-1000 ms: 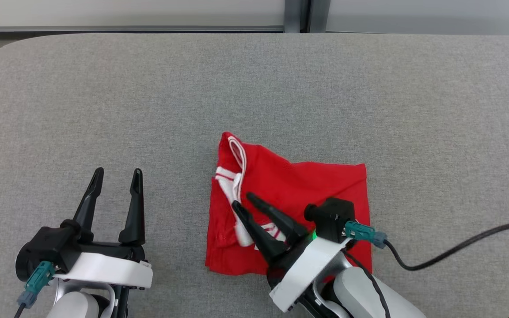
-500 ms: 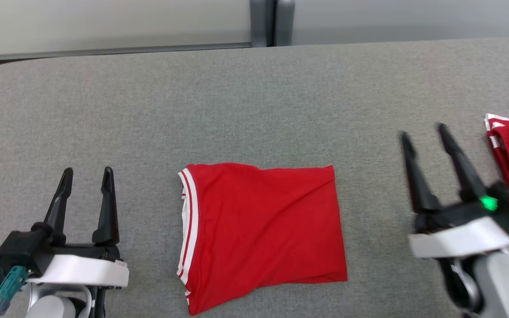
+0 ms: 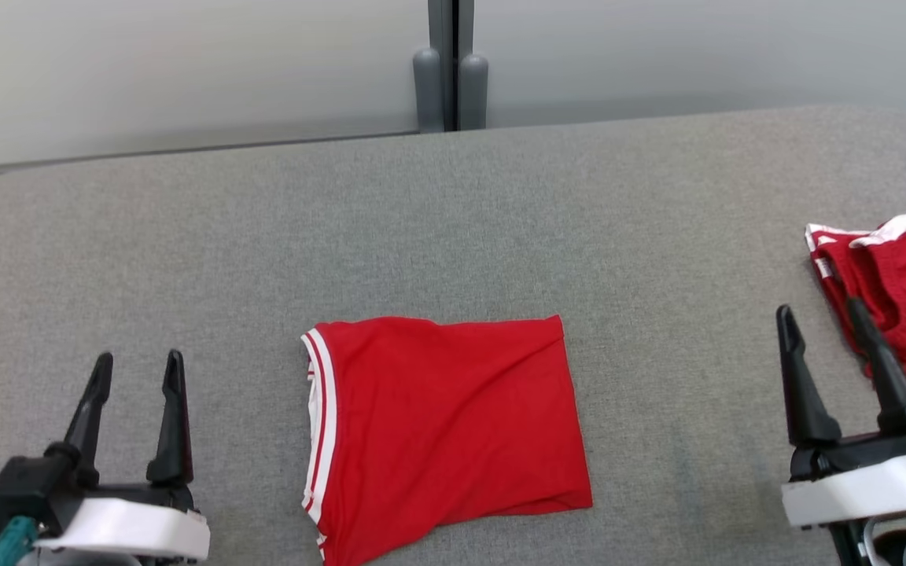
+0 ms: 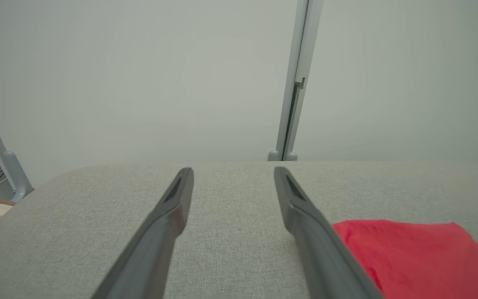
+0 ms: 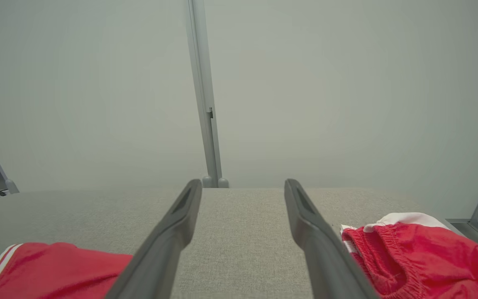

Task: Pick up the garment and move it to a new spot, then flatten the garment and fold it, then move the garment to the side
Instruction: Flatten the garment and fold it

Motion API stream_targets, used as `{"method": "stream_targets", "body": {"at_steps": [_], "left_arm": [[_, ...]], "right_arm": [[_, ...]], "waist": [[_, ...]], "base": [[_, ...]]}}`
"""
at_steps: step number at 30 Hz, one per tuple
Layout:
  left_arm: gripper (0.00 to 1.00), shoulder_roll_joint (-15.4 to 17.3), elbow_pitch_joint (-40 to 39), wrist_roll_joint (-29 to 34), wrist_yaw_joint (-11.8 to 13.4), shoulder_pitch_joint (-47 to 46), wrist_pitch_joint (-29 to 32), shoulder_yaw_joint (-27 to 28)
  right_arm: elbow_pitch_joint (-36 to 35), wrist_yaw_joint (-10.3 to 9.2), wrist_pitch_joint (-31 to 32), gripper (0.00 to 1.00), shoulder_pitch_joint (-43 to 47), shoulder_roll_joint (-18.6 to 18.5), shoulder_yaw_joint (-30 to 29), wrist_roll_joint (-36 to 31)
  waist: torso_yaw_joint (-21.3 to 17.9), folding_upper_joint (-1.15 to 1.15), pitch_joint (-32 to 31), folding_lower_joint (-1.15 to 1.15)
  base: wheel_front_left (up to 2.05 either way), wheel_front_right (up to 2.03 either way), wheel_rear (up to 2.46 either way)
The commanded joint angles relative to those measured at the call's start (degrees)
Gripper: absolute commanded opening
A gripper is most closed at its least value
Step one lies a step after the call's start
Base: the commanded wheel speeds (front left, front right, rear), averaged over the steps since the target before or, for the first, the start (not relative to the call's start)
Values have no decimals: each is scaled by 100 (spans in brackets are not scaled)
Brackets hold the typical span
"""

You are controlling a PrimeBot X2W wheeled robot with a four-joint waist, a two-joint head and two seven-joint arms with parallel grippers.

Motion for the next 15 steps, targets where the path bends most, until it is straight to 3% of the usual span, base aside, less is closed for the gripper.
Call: {"method": "stream_targets", "body": {"at_steps": [1,15], "left_arm": [[100,39,42,26,-25,102,16,-27],[100,15,108,-62,131,769,185,-156]], "right_arm": [[19,-1,52,100,147,5,27,50],[-15,-1,305,100,964,-141,34,206]], "waist": [[-23,0,-242,0],[-84,0,-1102,0]], "base": [[0,0,0],[0,0,0]]}}
